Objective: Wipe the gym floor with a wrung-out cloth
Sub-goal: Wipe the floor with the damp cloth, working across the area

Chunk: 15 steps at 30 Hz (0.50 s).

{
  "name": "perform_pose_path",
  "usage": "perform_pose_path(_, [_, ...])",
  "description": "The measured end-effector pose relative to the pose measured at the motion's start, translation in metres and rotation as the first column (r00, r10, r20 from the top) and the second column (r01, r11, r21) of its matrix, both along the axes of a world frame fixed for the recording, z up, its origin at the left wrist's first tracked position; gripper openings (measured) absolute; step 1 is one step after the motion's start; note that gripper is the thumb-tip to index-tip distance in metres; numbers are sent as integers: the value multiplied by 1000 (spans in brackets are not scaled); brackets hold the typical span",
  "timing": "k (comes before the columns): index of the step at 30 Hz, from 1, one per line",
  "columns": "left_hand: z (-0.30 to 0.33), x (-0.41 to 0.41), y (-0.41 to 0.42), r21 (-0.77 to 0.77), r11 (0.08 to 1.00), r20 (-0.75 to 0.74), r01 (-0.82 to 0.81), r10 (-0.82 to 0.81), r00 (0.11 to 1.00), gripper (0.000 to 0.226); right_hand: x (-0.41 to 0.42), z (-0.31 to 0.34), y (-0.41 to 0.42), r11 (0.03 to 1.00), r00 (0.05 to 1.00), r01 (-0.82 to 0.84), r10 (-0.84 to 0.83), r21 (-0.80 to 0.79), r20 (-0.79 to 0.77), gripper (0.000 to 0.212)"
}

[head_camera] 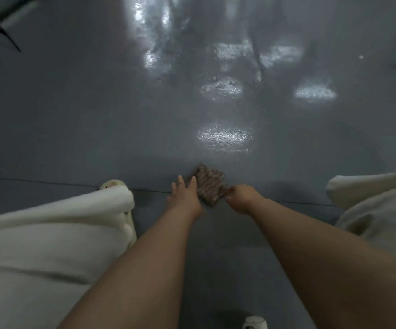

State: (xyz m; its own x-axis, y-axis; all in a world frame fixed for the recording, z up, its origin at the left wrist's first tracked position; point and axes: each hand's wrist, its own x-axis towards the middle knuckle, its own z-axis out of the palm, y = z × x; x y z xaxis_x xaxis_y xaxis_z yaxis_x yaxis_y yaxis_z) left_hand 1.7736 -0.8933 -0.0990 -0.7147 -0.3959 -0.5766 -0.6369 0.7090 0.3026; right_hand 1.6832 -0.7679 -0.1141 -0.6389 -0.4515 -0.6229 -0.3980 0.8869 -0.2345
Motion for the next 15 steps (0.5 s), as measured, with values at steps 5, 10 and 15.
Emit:
perform_pose_path(5, [18, 17, 3, -26, 1000, -16, -12, 12, 1000, 90, 23, 50, -15, 994, 997, -57, 52, -90, -55, 43])
perform_pose_path(10, [4, 7, 0, -48, 999, 10, 5, -5, 1000, 90, 19, 44, -38, 988, 991, -93, 79, -121, -110, 43])
perform_pose_path(15, [-14, -9, -4, -52, 998, 31, 18, -17, 999, 81, 8, 18, -47, 987, 999, -30, 26, -160, -31, 43])
